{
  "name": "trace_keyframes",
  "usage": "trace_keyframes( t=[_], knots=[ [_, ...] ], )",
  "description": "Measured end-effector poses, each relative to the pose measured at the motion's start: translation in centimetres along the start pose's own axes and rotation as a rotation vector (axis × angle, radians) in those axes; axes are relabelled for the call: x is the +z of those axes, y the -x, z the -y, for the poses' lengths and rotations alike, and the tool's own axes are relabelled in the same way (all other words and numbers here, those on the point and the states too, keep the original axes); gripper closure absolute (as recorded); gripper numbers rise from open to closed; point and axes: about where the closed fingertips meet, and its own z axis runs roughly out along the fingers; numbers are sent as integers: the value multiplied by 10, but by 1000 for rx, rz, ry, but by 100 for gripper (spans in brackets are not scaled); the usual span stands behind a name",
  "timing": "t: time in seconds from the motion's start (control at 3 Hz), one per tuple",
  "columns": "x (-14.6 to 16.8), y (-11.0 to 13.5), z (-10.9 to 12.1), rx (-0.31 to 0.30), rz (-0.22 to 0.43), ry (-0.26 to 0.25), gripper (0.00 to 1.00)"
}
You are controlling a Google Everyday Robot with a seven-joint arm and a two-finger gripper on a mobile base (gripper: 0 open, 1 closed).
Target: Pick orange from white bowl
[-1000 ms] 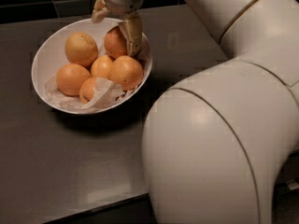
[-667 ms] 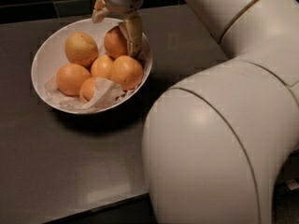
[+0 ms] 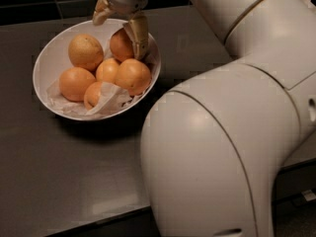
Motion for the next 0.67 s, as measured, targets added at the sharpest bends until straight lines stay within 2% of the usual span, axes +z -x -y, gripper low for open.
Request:
trace_keyframes(
  t=[0.33, 0.67],
  knots=[
    [-3, 3, 4, -39, -2, -5, 16],
    [-6, 2, 9, -49, -23, -7, 7]
  ],
)
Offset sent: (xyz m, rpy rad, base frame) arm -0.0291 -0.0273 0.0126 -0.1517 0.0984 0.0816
